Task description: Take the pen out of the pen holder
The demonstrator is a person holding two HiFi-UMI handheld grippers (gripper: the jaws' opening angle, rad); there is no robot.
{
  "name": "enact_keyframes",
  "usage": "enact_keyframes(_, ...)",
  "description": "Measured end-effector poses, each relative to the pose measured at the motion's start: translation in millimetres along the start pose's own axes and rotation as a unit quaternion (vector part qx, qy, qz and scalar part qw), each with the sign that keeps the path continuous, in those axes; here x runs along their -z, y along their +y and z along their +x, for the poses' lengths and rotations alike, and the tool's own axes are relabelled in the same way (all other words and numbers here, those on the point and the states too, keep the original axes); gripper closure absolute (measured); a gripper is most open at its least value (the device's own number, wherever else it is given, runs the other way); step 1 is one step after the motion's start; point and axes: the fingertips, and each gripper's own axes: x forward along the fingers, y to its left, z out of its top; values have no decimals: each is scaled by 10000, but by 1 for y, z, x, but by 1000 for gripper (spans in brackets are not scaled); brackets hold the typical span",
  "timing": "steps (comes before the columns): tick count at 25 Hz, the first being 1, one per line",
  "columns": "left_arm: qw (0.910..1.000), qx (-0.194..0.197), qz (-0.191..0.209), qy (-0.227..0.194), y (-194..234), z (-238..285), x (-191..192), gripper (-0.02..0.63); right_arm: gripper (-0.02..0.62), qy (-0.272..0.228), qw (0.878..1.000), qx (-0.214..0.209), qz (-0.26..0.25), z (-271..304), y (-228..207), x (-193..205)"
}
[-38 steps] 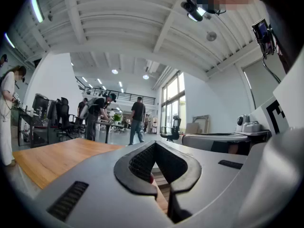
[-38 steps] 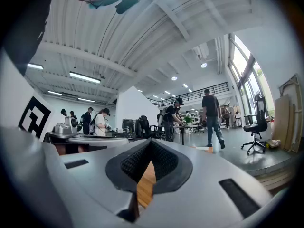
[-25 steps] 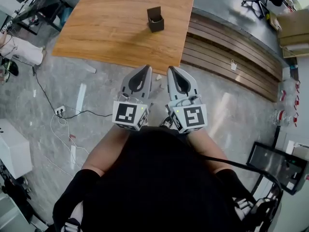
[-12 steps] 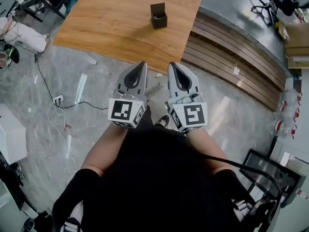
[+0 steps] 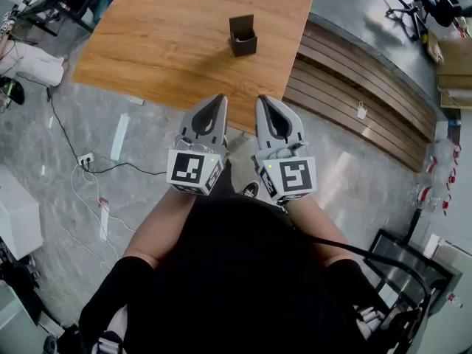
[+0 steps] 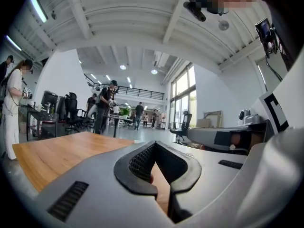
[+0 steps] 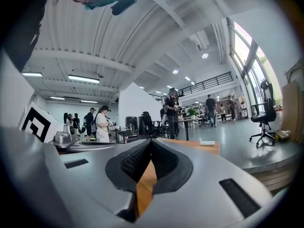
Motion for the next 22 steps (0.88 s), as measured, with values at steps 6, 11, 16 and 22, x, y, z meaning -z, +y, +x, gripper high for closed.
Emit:
enact_keyframes(6,9997,218,-2,81,44,64,0,606,581,85,9999,108,-8,74,-23,2)
enact_keyframes(11,9991,408,-31,136,80,101,-4,606,581,126,9996,250,-33,128,-34,0)
enact_keyframes(16,9982,539,-89,251,107,124,5,606,581,221,9990,376,-100,162,-43,9)
enact_keyframes(22,9976,469,-124,486,121,152,27,606,581,486,9983,314,-73,189,-64,34)
